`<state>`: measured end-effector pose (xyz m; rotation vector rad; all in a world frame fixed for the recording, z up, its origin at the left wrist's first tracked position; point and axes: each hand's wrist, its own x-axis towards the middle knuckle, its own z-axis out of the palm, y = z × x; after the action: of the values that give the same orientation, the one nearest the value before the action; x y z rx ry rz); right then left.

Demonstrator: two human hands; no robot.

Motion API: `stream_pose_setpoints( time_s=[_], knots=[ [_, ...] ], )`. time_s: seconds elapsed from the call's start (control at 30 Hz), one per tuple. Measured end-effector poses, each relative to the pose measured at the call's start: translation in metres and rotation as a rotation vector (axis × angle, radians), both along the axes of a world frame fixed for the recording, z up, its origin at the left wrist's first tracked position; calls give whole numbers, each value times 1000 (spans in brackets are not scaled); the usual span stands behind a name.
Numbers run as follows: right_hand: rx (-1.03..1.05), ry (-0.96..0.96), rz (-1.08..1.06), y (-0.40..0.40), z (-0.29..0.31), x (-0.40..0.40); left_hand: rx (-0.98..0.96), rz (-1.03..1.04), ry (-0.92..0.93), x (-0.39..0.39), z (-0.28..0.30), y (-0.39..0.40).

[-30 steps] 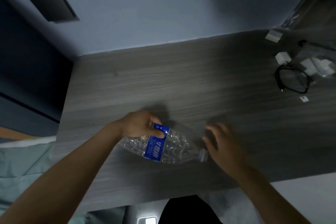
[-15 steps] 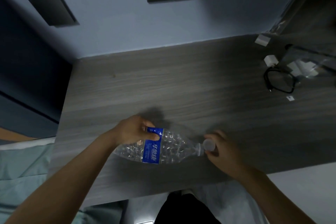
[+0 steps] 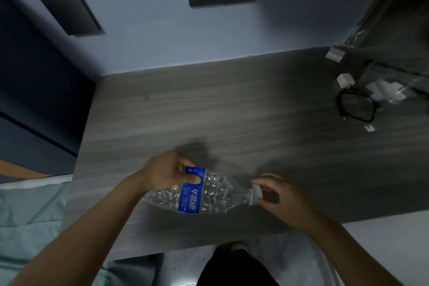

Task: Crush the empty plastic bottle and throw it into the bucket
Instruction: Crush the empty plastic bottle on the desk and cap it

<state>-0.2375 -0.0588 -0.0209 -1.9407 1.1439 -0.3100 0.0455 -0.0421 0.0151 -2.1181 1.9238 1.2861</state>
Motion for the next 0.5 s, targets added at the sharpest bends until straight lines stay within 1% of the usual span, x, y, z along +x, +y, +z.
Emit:
stream_pose_setpoints(
  time_s=[0.1, 0.2, 0.3, 0.5],
  knots=[
    [75, -114, -47, -2, 2, -5, 9, 26, 39, 0, 3, 3],
    [106, -158, -65, -6, 3, -7, 20, 52, 77, -1, 5, 4],
    [226, -241, -101, -7, 7, -8, 19, 68, 77, -1, 4, 3],
    [305, -306, -146, -3, 6, -7, 30, 113, 137, 0, 3, 7]
  ],
)
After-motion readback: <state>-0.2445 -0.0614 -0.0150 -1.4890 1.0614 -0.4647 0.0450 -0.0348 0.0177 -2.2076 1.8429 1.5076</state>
